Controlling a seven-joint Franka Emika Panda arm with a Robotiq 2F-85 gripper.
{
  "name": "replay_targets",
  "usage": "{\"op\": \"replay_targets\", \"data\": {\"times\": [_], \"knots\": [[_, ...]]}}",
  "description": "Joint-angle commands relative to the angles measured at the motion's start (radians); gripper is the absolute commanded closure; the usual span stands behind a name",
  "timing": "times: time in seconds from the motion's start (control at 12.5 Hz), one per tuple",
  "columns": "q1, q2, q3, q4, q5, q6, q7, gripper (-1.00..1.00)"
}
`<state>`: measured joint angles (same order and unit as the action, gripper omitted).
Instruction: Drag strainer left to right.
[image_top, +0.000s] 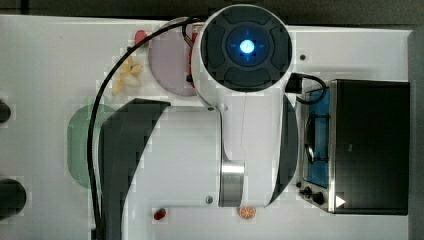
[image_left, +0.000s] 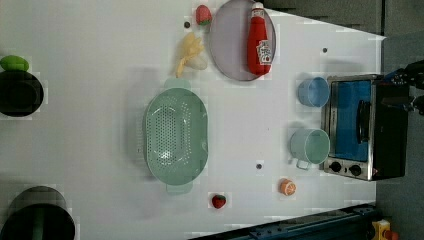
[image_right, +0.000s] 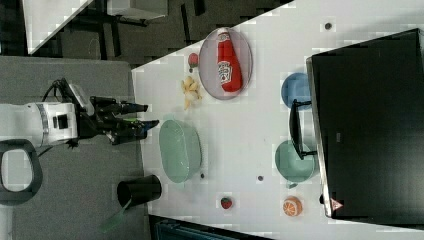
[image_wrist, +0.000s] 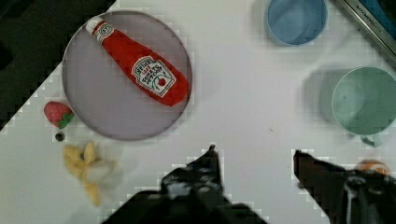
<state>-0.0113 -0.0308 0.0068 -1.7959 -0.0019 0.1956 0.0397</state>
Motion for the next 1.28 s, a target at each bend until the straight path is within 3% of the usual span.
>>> {"op": "replay_targets", "data": {"times": [0.08, 0.24, 0.48, 0.88, 1.28], "knots": [[-0.012, -0.443, -0.001, -0.228, -0.008, -0.201, 0.17, -0.6], [-0.009, -0.441, 0.009, -0.229, -0.004, -0.201, 0.169, -0.99], [0.015, -0.422, 0.09, -0.23, -0.002, -0.196, 0.17, -1.0], [0.03, -0.34, 0.331, -0.231, -0.002, -0.083, 0.206, -1.0], [0.031, -0.155, 0.538, -0.27, -0.002, 0.064, 0.575, -1.0]]}}
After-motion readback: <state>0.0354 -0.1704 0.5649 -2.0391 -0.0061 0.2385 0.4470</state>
